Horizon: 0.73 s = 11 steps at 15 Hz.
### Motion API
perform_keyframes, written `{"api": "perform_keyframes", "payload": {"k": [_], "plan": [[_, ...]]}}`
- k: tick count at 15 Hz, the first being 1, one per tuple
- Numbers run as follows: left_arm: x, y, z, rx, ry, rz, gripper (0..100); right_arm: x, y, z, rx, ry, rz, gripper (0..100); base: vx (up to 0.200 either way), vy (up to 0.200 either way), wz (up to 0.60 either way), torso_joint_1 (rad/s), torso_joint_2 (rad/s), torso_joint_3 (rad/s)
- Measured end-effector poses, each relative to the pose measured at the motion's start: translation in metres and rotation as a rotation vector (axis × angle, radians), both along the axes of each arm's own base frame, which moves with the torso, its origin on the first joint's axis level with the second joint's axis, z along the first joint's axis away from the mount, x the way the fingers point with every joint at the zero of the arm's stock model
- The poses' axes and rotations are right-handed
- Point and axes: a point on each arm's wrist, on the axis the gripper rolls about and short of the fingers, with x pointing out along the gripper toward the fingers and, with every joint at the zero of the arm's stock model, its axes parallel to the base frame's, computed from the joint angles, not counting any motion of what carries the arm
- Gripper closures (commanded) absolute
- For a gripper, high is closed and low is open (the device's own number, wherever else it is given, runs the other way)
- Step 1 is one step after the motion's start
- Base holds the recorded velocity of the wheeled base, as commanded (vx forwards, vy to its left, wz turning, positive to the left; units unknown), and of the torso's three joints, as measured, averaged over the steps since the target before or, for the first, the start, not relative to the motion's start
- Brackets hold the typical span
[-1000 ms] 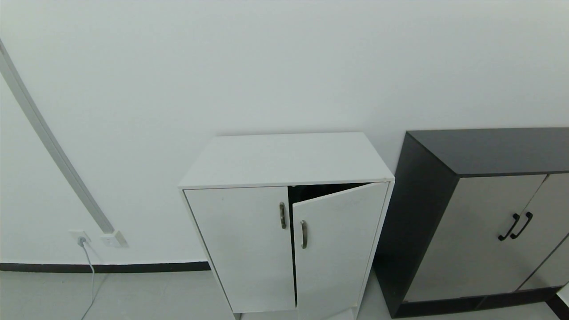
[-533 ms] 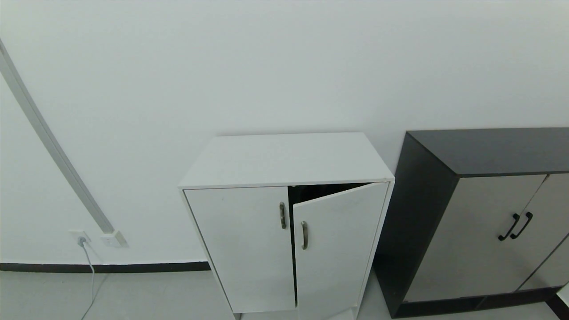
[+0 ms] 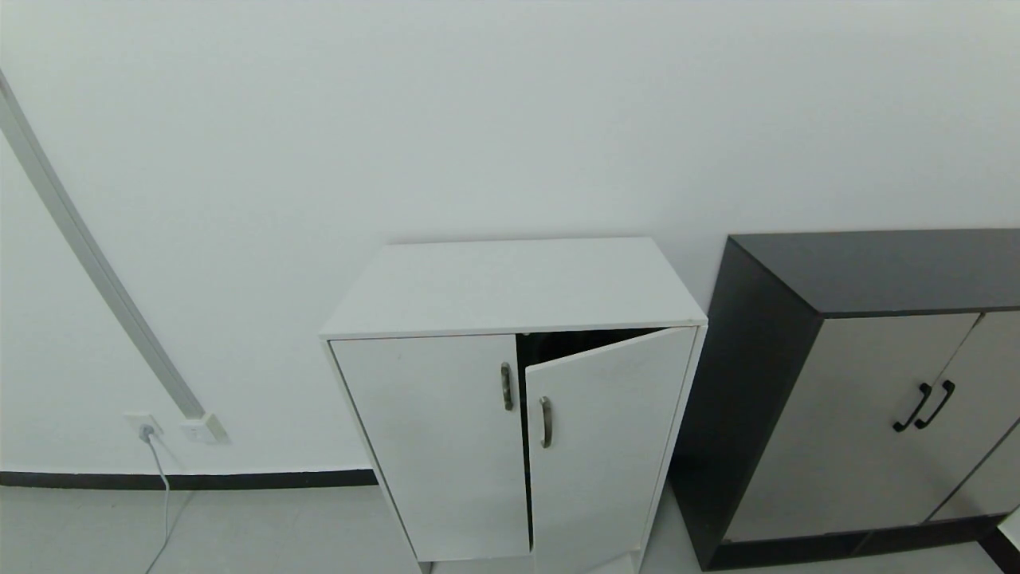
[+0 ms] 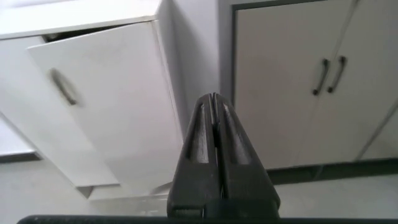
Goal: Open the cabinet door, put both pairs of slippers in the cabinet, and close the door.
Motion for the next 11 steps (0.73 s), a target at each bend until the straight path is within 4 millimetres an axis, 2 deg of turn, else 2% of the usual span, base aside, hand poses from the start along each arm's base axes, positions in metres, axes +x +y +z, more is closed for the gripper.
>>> {"api": "perform_keyframes", "payload": {"k": [11], "plan": [[0.0001,0.0000,-0.0005,0.003,0.002,0.000,100,-0.0001,0.0001,-0.0001,-0.010,-0.001,0.002,100,0.000,0.000,0.00,0.000,0.00,0.000]]}}
